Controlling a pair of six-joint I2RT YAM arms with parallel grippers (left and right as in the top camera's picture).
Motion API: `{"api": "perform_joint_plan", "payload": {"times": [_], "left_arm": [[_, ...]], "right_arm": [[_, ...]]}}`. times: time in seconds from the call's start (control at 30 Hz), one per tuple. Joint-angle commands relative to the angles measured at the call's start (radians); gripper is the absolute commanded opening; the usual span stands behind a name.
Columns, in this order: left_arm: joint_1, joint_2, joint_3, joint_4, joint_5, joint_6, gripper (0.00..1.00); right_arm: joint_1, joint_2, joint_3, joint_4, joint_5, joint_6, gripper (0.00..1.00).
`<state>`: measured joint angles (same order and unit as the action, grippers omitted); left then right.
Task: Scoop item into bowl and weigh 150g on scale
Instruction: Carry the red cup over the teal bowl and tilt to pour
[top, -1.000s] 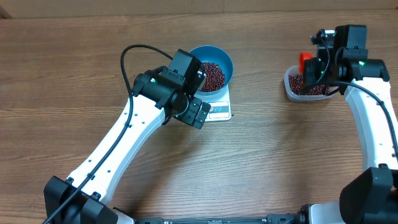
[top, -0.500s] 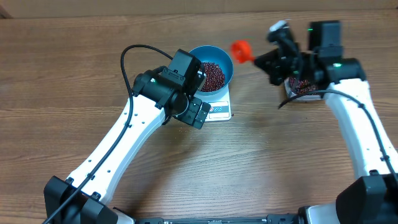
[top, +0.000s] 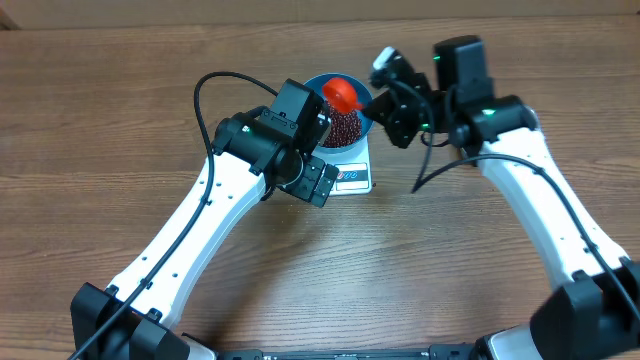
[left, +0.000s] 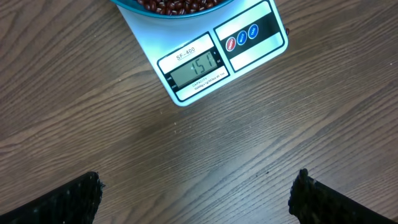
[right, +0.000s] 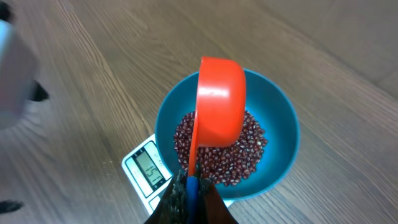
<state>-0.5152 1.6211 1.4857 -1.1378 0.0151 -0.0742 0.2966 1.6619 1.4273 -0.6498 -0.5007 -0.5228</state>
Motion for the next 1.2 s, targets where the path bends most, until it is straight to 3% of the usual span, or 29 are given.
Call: {"api": "perform_joint_plan", "payload": {"times": [0.0,1.17], "left_arm": [[-0.002,-0.011,0.009,-0.003,-0.003,0.015,1.0],[-0.002,-0.011,0.009,-0.003,-0.003,0.015,1.0]], "right_arm": [[0.028,0.06,0.028,0.024,0.116,-0.01,0.03],[0.036,0.246,0.027,0.11,0.208,0.002,0.04]]}}
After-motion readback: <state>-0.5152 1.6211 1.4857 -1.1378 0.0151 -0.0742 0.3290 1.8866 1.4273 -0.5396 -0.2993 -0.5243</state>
